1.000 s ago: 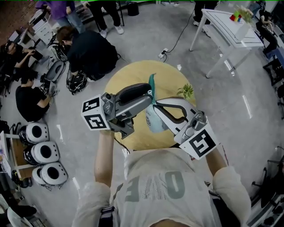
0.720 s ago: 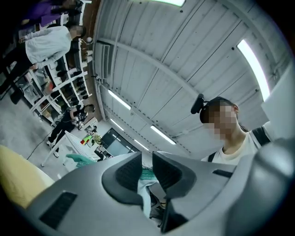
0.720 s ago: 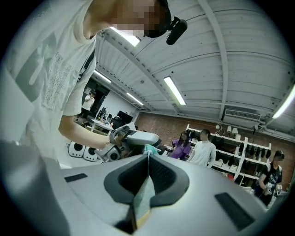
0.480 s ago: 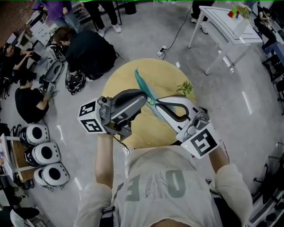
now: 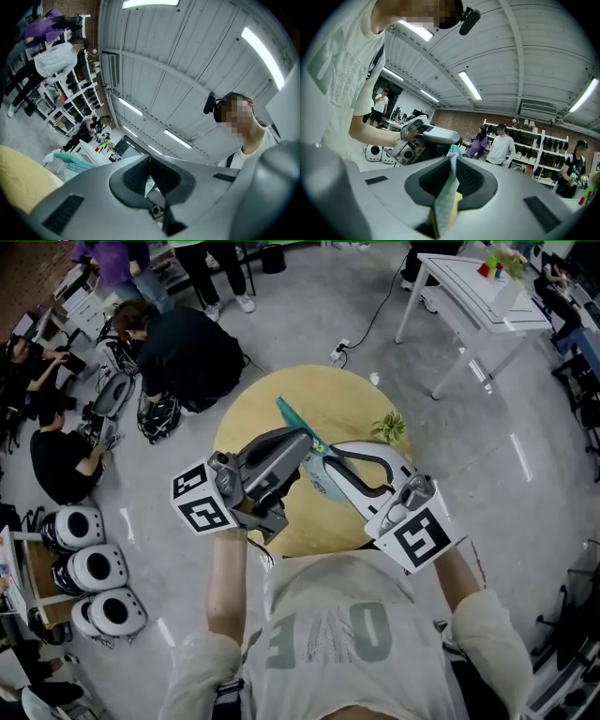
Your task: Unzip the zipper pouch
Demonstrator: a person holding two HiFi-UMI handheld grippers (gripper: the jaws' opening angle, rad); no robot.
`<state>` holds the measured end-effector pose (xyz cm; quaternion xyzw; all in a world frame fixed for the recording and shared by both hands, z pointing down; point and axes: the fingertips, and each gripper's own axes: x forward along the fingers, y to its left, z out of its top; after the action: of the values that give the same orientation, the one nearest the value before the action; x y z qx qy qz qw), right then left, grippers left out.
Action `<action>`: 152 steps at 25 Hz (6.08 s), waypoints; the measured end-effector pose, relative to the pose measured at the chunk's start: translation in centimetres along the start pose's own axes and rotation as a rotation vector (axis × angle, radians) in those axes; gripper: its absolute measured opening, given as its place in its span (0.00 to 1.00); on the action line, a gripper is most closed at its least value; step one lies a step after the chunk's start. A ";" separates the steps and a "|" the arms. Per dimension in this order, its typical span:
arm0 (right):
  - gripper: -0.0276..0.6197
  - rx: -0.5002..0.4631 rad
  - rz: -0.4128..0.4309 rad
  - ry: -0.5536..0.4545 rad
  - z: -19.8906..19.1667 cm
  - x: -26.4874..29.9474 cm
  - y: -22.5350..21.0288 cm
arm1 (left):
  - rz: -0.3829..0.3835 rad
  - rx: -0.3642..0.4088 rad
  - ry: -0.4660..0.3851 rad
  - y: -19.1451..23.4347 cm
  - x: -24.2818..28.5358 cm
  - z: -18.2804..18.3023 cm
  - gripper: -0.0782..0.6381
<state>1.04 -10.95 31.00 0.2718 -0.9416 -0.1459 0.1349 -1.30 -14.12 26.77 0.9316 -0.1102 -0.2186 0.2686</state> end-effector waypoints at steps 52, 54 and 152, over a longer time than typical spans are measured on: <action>0.09 0.129 -0.137 -0.134 2.5 -3.8 1.5 | 0.536 0.226 -0.016 7.8 -7.4 -0.6 0.15; 0.09 0.132 -0.134 -0.128 2.4 -3.7 1.6 | 0.539 0.221 -0.014 8.0 -7.4 -0.7 0.15; 0.09 0.395 -0.679 -0.249 1.1 -4.5 -8.2 | 0.808 0.964 -0.183 -1.1 -6.5 6.9 0.15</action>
<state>8.17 -14.88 26.34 0.5682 -0.8173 -0.0303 -0.0906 -10.14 -14.20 23.14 0.8105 -0.5615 -0.1047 -0.1302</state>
